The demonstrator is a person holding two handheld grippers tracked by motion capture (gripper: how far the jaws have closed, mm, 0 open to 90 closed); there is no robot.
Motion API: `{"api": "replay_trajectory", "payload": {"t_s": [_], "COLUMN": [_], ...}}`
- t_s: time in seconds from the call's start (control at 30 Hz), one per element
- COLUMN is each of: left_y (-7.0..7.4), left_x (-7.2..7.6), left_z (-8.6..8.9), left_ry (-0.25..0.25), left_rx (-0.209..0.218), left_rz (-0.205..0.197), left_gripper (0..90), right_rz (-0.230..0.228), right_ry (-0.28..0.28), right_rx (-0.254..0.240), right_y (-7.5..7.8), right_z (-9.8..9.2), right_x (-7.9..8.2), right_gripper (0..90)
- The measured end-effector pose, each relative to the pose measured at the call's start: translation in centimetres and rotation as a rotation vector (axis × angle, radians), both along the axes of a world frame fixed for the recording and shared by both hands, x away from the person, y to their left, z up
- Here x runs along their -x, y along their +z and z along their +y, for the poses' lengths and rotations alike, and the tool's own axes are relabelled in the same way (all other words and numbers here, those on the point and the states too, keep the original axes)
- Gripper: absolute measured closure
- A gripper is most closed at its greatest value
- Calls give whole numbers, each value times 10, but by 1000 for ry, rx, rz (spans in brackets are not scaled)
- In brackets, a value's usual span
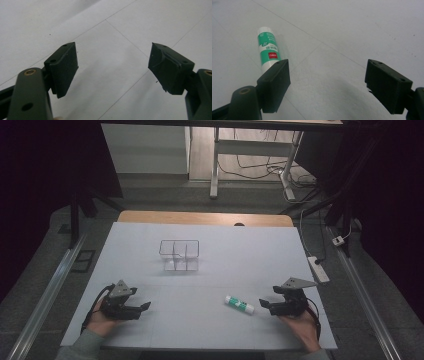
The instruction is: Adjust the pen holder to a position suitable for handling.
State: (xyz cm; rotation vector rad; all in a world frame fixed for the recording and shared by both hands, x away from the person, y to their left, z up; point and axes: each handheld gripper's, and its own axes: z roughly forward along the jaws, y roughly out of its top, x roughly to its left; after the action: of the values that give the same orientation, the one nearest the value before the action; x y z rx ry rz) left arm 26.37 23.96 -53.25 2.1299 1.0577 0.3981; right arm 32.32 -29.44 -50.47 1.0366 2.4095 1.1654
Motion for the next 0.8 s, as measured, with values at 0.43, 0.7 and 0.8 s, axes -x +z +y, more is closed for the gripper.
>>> {"api": "replay_trajectory", "payload": {"t_s": [0.43,0.7,0.8], "left_y": [3,8,10], "left_x": [-5,-16,-22], "left_z": [0,1,0], "left_ry": [15,27,30], "left_rx": [20,38,49], "left_rz": [-1,1,0], "left_gripper": [244,252,258], "right_rz": [4,5,4], "right_ry": [6,0,6], "right_rx": [1,6,3], "right_y": [0,0,0], "right_z": [0,0,0], "right_x": [0,1,1], "right_gripper": [203,203,202]}}
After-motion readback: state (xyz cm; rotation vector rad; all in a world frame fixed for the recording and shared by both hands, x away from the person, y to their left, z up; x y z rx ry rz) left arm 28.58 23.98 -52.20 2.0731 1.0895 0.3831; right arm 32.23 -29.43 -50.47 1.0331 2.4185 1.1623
